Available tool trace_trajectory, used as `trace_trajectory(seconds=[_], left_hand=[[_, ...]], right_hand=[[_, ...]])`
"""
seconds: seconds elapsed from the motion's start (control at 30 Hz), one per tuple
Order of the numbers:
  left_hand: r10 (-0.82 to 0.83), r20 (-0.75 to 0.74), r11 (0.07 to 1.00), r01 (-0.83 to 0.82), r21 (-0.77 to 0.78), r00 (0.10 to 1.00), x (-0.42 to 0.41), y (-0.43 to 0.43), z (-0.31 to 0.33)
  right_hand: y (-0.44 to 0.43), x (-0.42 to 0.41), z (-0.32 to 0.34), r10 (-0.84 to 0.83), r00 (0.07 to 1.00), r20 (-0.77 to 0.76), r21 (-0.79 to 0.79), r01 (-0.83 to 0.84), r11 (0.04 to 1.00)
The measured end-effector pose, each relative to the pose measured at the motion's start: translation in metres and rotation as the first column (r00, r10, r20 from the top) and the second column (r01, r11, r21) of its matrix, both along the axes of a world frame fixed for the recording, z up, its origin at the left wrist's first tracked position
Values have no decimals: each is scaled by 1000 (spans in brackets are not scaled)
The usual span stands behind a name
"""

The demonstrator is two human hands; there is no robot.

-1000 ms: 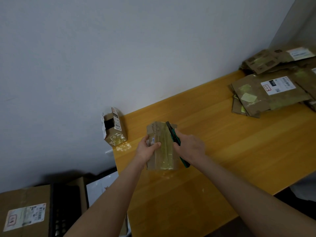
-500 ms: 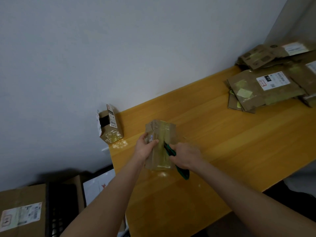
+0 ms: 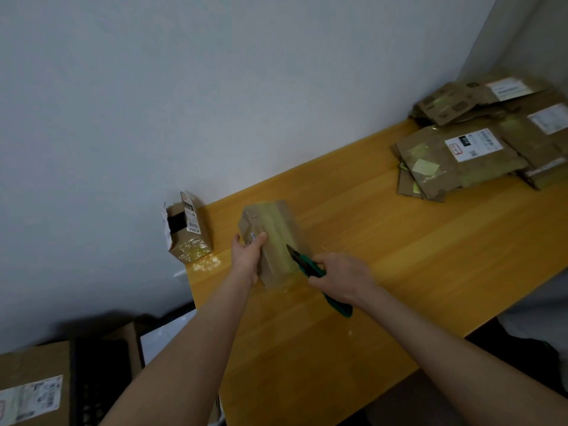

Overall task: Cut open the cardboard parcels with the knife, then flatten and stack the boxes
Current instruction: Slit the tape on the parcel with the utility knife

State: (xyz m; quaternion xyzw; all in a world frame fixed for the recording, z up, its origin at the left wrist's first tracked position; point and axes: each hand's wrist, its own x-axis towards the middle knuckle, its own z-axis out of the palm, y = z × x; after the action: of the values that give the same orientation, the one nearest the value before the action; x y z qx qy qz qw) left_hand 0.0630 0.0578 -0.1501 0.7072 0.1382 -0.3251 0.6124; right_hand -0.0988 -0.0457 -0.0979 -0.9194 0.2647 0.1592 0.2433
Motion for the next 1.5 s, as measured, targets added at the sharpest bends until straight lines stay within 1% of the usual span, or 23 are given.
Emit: trace_trajectory(seconds=[0.17,0.23,0.27,0.33,0.4,0.43,0.5,0.57,0.6,0.67,0.73,0.8,0.83,0.93,0.97,1.0,1.07,1.13,1.17,1.2,1.27,1.33,1.5], left_hand=[[77,-34,996,-78,-41,996,2,-7,0],[123,-6,992,-123,-3,992,7,2,-10],[133,-9,991,-133,9,991,9,8,-16],[68,-66,998,-67,21,995,5,16,-23],[-41,-111,994,52,98,993,-3,18,-23],[-90,-75,977,103,185,993,-4,19,-21],[-243,96,891,183,415,965,4,19,-16],[-441,255,787,233,572,861,18,19,-6],[-535,295,732,260,630,792,26,19,-2],[-660,262,621,316,717,704,36,18,3],[-744,179,520,390,760,644,37,20,4],[-776,116,450,415,791,620,28,26,0],[-773,87,432,421,798,629,22,30,-2],[-750,65,430,410,805,658,10,43,-9],[-754,105,431,367,824,648,9,44,-7],[-788,161,412,314,855,595,9,43,-5],[-903,217,322,248,914,372,10,34,0],[-977,163,196,269,943,140,9,17,4],[-991,116,129,281,951,63,9,7,3],[-998,64,66,287,956,18,8,-3,2],[-1000,-28,-28,296,955,-6,10,-21,-2],[-997,-77,-71,299,952,7,16,-32,-5],[-1000,-22,-20,290,957,1,23,-37,-9]], right_hand=[[6,-2,-2,-42,999,7,-248,42,968],[0,0,1,-80,992,101,-299,107,948],[-6,2,0,-115,982,151,-284,155,946],[-13,6,-5,-229,955,187,-116,253,960],[-14,14,-16,-336,934,121,155,317,936],[-11,18,-23,-379,922,73,296,343,891],[-1,23,-36,-463,886,-10,505,404,763],[6,27,-45,-555,831,-43,583,472,661],[8,29,-48,-598,800,-46,604,499,621],[11,33,-52,-673,739,-43,650,532,543],[11,39,-53,-724,688,-37,691,541,479],[4,47,-50,-749,663,-7,724,520,454],[-1,53,-47,-755,656,8,735,508,449],[-17,70,-40,-719,693,46,733,466,496],[-20,75,-38,-693,719,43,726,455,516],[-22,77,-39,-674,738,36,716,452,532],[-25,79,-43,-670,742,26,707,460,537],[-27,77,-46,-681,732,20,707,471,528],[-27,75,-47,-677,735,22,701,471,535],[-27,71,-47,-673,739,29,691,471,548],[-30,60,-49,-666,745,46,655,480,583],[-36,46,-54,-635,770,61,601,479,639],[-48,10,-77,-441,894,79,415,372,830]])
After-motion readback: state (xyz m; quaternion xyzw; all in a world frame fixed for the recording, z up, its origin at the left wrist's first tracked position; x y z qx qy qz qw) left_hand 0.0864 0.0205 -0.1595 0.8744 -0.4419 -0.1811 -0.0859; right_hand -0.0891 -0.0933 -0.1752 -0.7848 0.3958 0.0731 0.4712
